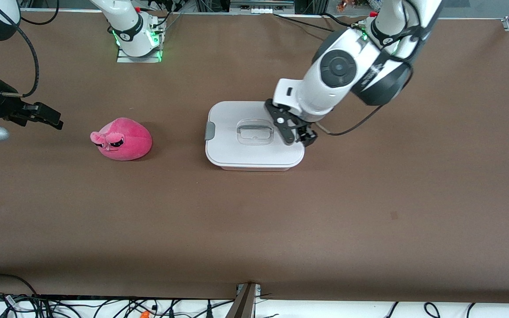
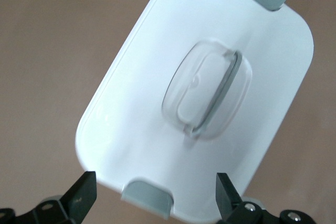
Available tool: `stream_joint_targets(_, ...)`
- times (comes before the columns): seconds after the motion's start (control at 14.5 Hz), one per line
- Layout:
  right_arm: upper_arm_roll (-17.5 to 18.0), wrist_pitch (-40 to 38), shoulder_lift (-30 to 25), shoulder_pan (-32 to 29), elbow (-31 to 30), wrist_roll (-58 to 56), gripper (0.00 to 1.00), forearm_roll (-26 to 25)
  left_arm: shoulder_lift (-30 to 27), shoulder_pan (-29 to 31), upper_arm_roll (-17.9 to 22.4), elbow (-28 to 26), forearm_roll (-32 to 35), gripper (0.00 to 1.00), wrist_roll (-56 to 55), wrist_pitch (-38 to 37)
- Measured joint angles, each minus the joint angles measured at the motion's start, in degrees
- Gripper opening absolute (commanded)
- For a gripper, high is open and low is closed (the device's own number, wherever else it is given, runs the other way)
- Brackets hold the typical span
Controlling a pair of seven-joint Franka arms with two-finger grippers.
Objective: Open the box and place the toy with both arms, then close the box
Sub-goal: 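Reach the left gripper down and grasp the clear lid handle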
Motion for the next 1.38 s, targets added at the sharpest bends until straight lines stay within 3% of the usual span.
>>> stream_joint_targets(0.41,0.0,0.0,0.0,0.0,0.0,0.0,0.99,0.0,2.6,-2.5,-0.3,-10.4,2.1,1.0,6.9,24.6)
stream_joint_targets(1.17,0.0,0.0,0.0,0.0,0.0,0.0,0.99,0.0,1.7,-2.6,-3.5,-13.1,2.3,1.0,5.6,25.5)
stream_joint_targets(1.24,0.0,0.0,0.0,0.0,0.0,0.0,0.99,0.0,1.7,-2.6,-3.8,-13.2,2.3,0.41,5.6,25.4)
stream_joint_targets(1.31,0.0,0.0,0.0,0.0,0.0,0.0,0.99,0.0,1.7,-2.6,-3.8,-13.2,2.5,0.21,5.7,25.3)
stream_joint_targets(1.38,0.0,0.0,0.0,0.0,0.0,0.0,0.99,0.0,1.7,-2.6,-3.8,-13.2,2.9,0.15,5.8,25.3)
